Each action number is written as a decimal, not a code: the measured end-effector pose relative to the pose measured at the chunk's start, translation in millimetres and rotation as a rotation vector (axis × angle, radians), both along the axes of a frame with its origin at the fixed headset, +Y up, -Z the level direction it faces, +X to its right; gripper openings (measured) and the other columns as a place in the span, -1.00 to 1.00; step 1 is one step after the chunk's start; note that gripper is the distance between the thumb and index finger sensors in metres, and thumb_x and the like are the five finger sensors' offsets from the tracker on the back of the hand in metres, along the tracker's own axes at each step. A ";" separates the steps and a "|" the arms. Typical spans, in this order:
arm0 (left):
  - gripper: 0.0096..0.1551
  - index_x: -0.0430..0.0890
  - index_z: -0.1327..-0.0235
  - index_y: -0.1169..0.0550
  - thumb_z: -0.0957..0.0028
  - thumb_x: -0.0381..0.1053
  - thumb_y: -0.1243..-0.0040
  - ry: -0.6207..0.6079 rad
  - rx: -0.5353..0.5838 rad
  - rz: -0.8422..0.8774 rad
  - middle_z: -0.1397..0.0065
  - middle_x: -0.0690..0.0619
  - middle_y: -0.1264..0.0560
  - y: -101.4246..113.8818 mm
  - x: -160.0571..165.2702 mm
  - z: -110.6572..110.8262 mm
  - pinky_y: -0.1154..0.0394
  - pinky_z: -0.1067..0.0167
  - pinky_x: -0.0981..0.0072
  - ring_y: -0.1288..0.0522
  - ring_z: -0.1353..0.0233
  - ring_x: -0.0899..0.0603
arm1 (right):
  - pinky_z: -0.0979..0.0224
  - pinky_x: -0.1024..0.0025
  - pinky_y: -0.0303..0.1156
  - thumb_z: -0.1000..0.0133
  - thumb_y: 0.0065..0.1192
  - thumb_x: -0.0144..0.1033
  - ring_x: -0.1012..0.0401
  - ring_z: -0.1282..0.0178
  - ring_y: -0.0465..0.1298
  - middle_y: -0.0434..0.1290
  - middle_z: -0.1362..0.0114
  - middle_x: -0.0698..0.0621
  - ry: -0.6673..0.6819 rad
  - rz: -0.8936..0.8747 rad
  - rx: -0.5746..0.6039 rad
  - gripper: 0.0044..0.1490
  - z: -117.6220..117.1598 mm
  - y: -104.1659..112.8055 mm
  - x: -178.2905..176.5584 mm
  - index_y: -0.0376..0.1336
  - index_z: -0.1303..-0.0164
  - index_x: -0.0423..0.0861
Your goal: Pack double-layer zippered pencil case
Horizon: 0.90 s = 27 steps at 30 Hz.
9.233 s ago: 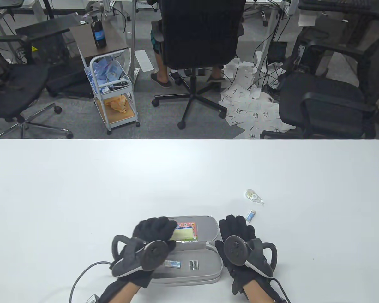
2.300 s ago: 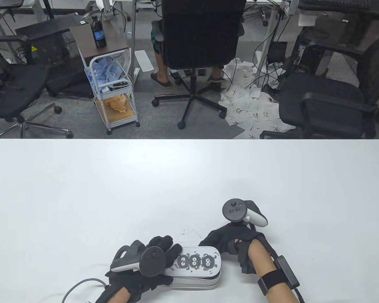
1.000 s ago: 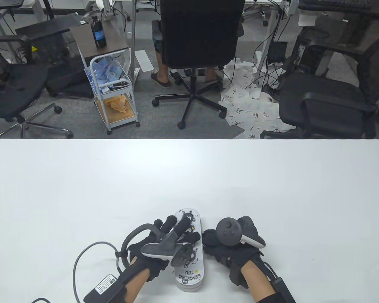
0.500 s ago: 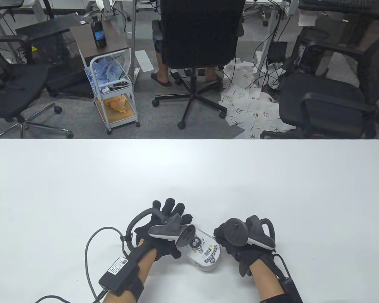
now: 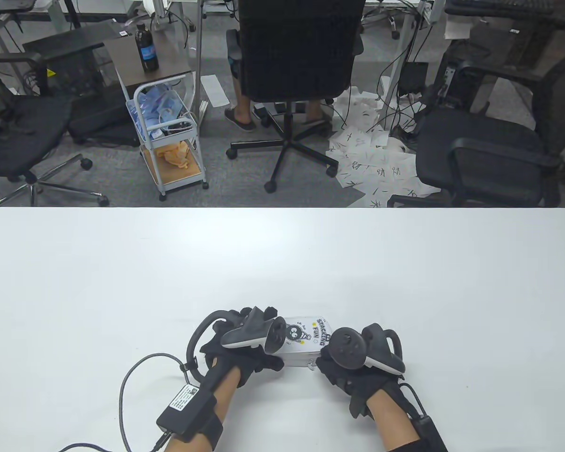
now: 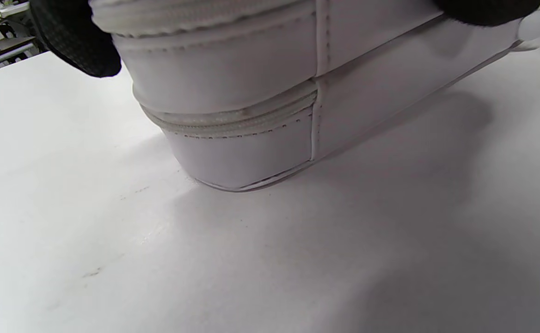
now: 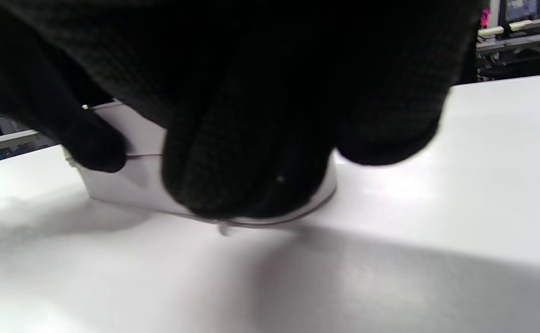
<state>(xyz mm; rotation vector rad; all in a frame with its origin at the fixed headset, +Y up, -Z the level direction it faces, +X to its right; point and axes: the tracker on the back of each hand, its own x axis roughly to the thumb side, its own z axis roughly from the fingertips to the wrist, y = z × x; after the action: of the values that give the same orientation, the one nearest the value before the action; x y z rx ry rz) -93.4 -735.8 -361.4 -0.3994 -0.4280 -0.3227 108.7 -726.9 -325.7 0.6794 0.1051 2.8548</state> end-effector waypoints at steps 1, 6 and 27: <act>0.39 -0.04 -0.79 0.22 0.03 0.67 -0.01 0.006 -0.001 0.010 -0.66 -0.45 -0.11 -0.8 0.4 0.5 -0.46 -0.30 -0.52 -0.29 -0.50 -0.62 | 0.21 0.44 0.71 -0.11 0.37 -0.07 0.37 0.41 0.75 0.78 0.28 0.13 0.009 -0.044 -0.017 -0.50 1.5 -1.0 -5.8 0.56 0.26 -0.30; 0.37 -0.07 -0.77 0.28 -0.03 0.61 0.02 0.011 -0.039 0.034 -0.68 -0.49 -0.03 -2.8 -0.3 1.9 -0.37 -0.32 -0.61 -0.20 -0.53 -0.68 | 0.21 0.43 0.70 -0.11 0.35 -0.02 0.37 0.42 0.75 0.78 0.31 0.15 0.012 -0.008 0.012 -0.47 1.0 -1.8 -16.1 0.56 0.30 -0.29; 0.19 -0.19 -0.75 0.01 -0.09 0.27 -0.31 0.304 0.397 0.387 -0.74 -0.30 -0.02 23.2 -142.2 62.1 0.08 -0.42 -0.45 0.02 -0.64 -0.55 | -0.47 -0.02 0.37 -0.12 0.19 0.07 0.03 -0.50 0.41 0.33 -0.60 -0.04 -0.366 -0.114 0.425 -0.24 23.4 12.5 62.5 0.17 -0.51 0.01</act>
<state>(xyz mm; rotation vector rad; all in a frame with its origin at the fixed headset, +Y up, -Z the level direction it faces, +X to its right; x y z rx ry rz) -235.5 -712.6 -299.3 0.0291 -0.1301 0.0348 171.2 -714.4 -302.3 0.2042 -0.5870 2.8528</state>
